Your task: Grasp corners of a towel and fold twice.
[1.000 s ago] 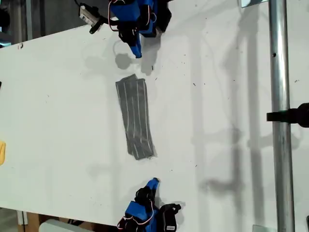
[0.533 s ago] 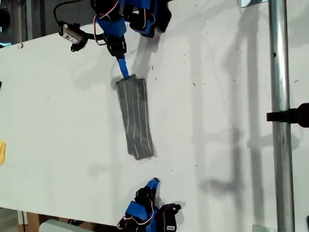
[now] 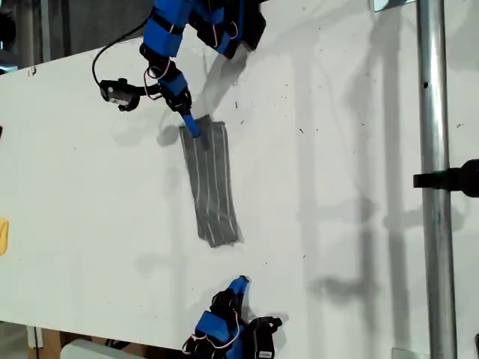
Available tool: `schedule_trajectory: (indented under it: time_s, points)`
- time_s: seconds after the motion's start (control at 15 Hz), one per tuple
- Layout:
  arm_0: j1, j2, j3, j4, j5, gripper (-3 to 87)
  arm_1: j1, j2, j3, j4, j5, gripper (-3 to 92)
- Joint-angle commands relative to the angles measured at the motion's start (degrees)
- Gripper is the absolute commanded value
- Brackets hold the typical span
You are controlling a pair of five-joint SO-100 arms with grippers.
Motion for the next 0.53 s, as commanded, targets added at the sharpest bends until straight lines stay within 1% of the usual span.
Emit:
schedule_trajectory:
  time_s: [0.0, 0.07, 0.27, 0.47]
  points:
    - [0.9, 0.4, 0.4, -0.4, -0.4, -1.8, 0.4, -7.3, -5.1, -2.5, -0.8, 42.5]
    - [0.9, 0.4, 0.4, -0.4, -0.6, -1.8, 0.5, -9.8, -6.4, -2.2, -0.6, 41.6]
    - [0.5, 0.4, 0.4, -0.4, -0.3, -1.8, -1.2, -16.6, -10.6, -1.7, 0.9, 42.8]
    - [0.4, 0.4, 0.4, -0.4, -0.1, -1.8, -6.5, -25.6, -17.8, -2.3, 5.1, 42.8]
